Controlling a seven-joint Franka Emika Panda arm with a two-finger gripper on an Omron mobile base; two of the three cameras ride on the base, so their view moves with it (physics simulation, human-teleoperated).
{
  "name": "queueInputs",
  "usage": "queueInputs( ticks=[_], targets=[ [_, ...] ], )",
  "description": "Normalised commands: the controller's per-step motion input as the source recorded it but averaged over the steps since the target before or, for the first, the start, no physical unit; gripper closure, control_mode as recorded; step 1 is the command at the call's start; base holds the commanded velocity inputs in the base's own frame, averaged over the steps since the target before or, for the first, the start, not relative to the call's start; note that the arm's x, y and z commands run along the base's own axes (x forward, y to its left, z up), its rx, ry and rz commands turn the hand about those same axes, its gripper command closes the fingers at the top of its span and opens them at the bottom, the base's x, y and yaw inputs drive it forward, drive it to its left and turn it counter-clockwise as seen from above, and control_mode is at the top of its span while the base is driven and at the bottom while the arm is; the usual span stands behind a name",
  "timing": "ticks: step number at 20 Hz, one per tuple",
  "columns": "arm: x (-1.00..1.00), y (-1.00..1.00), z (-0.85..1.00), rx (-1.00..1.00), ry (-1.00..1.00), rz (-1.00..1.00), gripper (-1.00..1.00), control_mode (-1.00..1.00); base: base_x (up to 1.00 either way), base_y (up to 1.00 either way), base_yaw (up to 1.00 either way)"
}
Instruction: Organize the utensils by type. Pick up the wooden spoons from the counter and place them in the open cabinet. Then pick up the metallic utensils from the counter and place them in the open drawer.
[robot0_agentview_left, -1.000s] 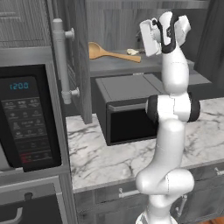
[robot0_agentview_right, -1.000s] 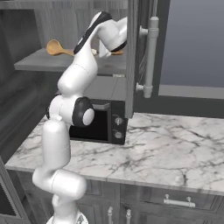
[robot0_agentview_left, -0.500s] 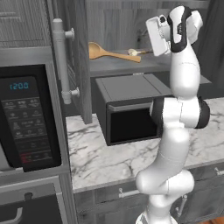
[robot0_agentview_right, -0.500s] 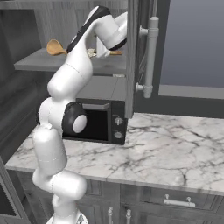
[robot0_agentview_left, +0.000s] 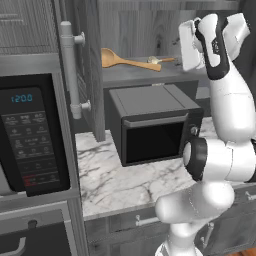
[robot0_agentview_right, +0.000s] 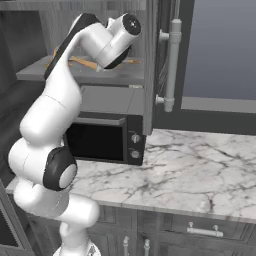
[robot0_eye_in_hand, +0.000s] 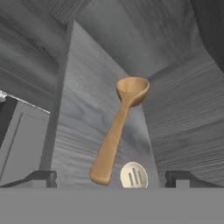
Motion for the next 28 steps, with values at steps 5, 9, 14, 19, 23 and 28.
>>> queueInputs(
  ticks=[5, 9, 14, 19, 23, 28],
  targets=[
    [-0.98, 0.27, 0.00, 0.04, 0.04, -0.36, -1.00, -1.00, 0.00, 0.00, 0.00],
    [-0.86, 0.09, 0.20, 0.29, 0.29, -0.36, -1.00, -1.00, 0.00, 0.00, 0.00],
    [-0.99, 0.00, -0.01, 0.23, 0.16, -0.39, -1.00, -1.00, 0.00, 0.00, 0.00],
    [-0.91, 0.00, -0.17, 0.22, 0.14, -0.45, -1.00, -1.00, 0.00, 0.00, 0.00],
    [-0.79, 0.00, -0.46, 0.21, 0.02, -0.43, -1.00, -1.00, 0.00, 0.00, 0.00],
    [-0.58, -0.01, -0.44, 0.27, 0.01, -0.31, -1.00, -1.00, 0.00, 0.00, 0.00]
  ],
)
